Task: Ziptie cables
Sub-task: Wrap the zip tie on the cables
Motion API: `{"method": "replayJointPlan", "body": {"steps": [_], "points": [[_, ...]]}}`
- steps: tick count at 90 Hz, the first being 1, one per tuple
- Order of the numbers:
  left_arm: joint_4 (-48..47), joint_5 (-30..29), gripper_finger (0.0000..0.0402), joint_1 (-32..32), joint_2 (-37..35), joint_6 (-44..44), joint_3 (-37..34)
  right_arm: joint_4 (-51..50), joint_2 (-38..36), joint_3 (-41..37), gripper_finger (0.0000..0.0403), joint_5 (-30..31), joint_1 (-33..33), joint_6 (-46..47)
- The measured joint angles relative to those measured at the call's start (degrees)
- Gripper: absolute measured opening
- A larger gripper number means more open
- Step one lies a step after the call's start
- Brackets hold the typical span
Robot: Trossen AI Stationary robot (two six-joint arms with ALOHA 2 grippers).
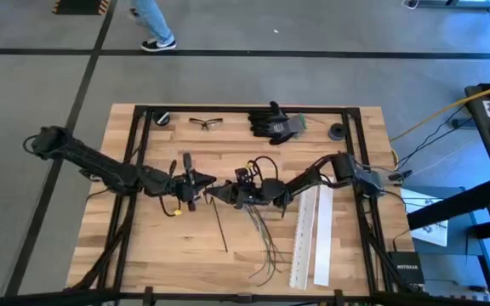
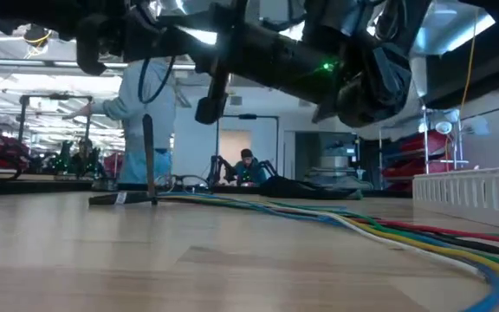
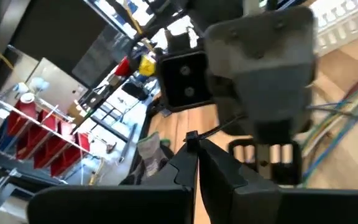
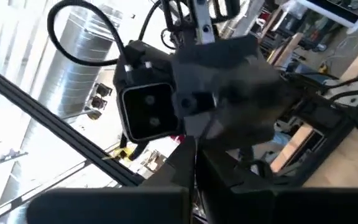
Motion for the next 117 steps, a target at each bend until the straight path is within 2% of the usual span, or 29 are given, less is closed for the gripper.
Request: {"method": "replayJointPlan", "body": {"steps": [19,42,56,77,86,117], "points": [[-0.40,-0.93,0.0000,-2.52,0.04,-1.41,-0.02,0.20,0.00,-0.86,0.0000,-1.37,-1.29,-0.47],[-1.27,-0.13,0.0000,-2.09,0.02,-3.51,-0.02,0.11,0.00,-0.99,0.0000,-3.41,-1.83,-2.25],[-0.73,0.79,0.0000,-3.48,2.37,-4.50,0.00,0.55,0.02,-1.15,0.0000,-6.34,-2.48,-2.23],[1.64,-0.19,0.0000,-3.62,4.20,-6.80,-0.04,0.03,0.04,-1.17,0.0000,-6.82,-2.59,-3.95],[1.89,2.17,0.0000,-3.64,4.20,-8.59,-0.04,0.28,0.02,-1.13,0.0000,-8.35,-2.54,-4.50],[3.33,3.14,0.0000,-3.71,4.31,-18.33,-0.15,-1.25,-0.11,-0.93,0.0001,-12.66,-2.70,-7.16]]}}
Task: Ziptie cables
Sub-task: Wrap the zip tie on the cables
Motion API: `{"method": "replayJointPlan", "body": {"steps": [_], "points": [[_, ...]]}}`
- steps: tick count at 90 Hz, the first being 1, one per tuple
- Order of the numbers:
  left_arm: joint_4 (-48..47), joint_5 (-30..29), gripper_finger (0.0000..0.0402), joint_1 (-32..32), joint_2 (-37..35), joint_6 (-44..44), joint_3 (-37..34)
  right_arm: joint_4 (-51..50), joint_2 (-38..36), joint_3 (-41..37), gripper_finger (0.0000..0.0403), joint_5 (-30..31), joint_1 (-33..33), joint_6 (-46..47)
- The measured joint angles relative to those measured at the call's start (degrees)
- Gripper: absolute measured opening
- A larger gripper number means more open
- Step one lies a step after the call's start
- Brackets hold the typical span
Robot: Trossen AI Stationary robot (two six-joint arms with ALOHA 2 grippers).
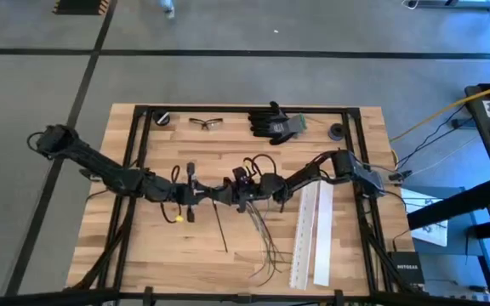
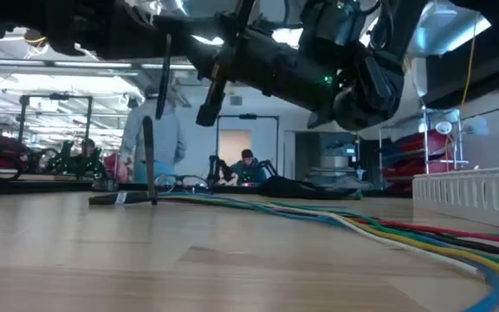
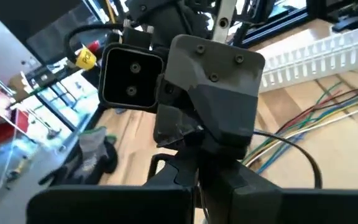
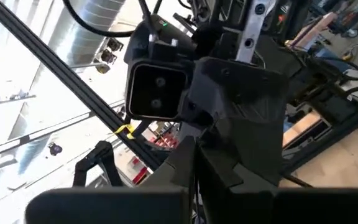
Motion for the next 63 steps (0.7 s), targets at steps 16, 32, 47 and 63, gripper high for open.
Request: {"method": "replayJointPlan", "body": {"steps": [16,32,47,63], "points": [[0.18,-0.14,0.0000,0.00,0.00,-3.71,0.00,-0.19,-0.01,0.00,0.0005,0.04,-0.02,-5.75],[-0.19,-0.56,0.0000,0.02,0.00,-6.62,0.00,-0.24,-0.02,0.00,0.0051,-0.34,0.00,-9.54],[-0.13,-0.56,0.0000,0.02,0.00,-7.43,0.00,-0.37,-0.02,0.00,0.0089,-2.19,0.02,-14.33],[0.08,-0.45,0.0000,0.02,0.00,-7.43,0.00,-1.00,-0.04,0.02,0.0095,-3.41,0.02,-16.26]]}}
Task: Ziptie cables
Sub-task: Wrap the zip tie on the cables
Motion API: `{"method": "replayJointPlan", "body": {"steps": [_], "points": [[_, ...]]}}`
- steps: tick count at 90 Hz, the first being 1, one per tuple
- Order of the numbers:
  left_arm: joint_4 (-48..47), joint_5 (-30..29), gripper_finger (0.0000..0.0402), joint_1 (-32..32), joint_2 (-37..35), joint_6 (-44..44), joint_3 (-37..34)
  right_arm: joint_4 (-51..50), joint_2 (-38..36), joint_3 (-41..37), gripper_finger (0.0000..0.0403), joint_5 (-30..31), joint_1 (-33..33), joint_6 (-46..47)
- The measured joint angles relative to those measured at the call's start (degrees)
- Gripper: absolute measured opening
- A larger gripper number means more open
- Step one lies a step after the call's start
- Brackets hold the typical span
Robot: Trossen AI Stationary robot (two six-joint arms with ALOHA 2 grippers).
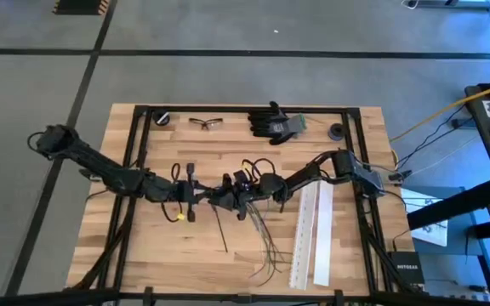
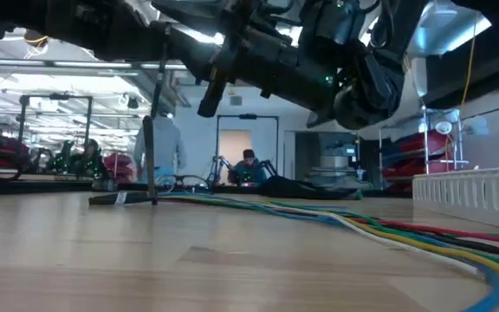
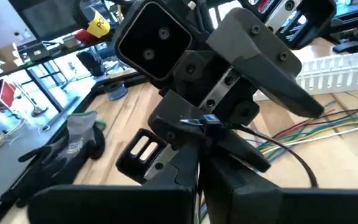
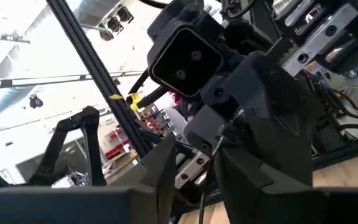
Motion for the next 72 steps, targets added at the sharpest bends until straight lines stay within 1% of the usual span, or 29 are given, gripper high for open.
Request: {"method": "replayJointPlan", "body": {"steps": [6,12,29,39,46,60,72], "points": [[0.06,-0.01,0.0000,0.00,0.00,0.00,0.00,-0.04,0.00,-0.02,0.0095,-0.26,0.00,-0.36],[0.12,0.15,0.0000,0.01,0.00,0.00,0.00,-0.46,0.00,-0.01,0.0095,-1.78,-0.04,-1.94],[-0.73,0.28,0.0000,0.00,0.00,0.00,0.00,-5.05,-0.09,0.02,0.0095,-4.41,-0.04,-6.57],[2.77,0.85,0.0000,-0.02,-0.40,-0.07,0.72,-10.90,0.51,-0.21,0.0095,-5.00,-0.19,-9.36],[2.13,0.69,0.0000,-0.09,-0.38,-0.04,0.38,-14.71,0.69,-0.28,0.0095,-5.03,-0.26,-11.52],[2.89,0.21,0.0000,-0.07,-0.43,1.62,0.37,-17.20,0.26,-0.10,0.0095,-5.62,-0.11,-13.09],[2.27,0.20,0.0000,-0.09,-0.35,1.70,0.35,-16.33,0.05,-0.15,0.0095,-6.01,-0.09,-13.83]]}}
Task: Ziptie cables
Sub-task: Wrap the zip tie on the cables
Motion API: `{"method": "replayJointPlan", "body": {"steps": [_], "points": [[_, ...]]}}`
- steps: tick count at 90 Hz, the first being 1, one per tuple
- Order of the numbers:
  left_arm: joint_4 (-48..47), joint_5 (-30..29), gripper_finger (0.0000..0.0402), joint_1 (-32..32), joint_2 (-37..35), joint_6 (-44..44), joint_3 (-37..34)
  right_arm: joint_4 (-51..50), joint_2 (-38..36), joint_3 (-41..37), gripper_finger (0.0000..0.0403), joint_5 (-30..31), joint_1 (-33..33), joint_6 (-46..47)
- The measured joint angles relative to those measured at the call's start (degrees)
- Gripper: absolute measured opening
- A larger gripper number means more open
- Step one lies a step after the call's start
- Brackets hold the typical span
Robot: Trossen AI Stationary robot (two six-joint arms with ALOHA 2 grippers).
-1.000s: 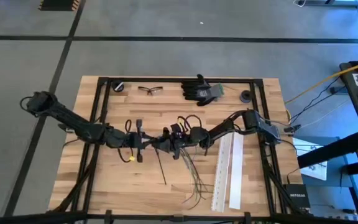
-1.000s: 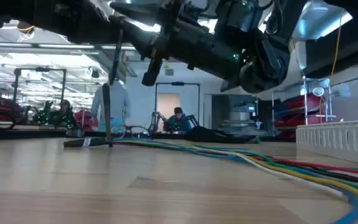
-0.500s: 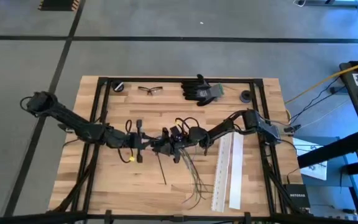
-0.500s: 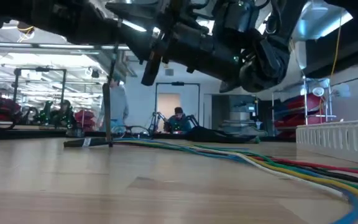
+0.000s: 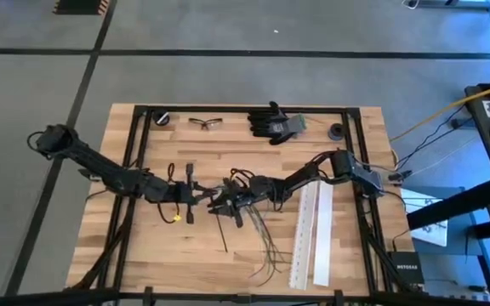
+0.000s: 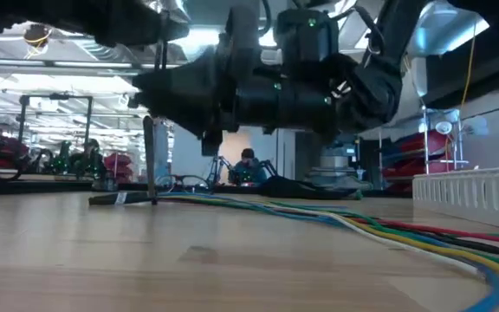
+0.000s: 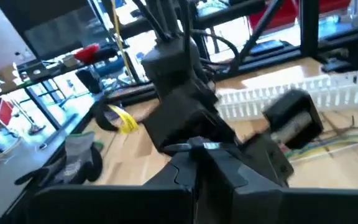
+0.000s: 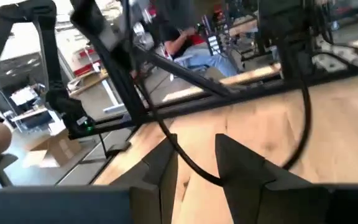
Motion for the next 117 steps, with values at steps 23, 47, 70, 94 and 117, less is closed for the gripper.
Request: {"method": "replayJointPlan", "body": {"steps": [23,47,70,94,117], "points": [[-0.73,-0.20,0.0000,0.02,0.00,-0.19,-0.09,3.04,-0.38,0.02,0.0086,-1.59,0.04,-0.12],[-3.58,-0.33,0.0000,0.04,0.00,0.00,-0.13,6.89,-0.55,0.07,0.0009,-2.70,0.11,11.51],[-3.80,-1.55,0.0000,-0.17,0.05,4.70,-0.17,6.69,-0.55,0.07,0.0000,-2.92,0.11,30.97],[-7.18,-6.18,0.0000,-0.20,0.07,8.75,-0.17,6.40,-0.55,0.07,0.0000,-4.04,0.21,45.82],[-15.55,-8.47,0.0000,-0.41,0.13,8.24,-0.21,6.43,-0.55,0.07,0.0000,-3.90,0.47,48.97]]}}
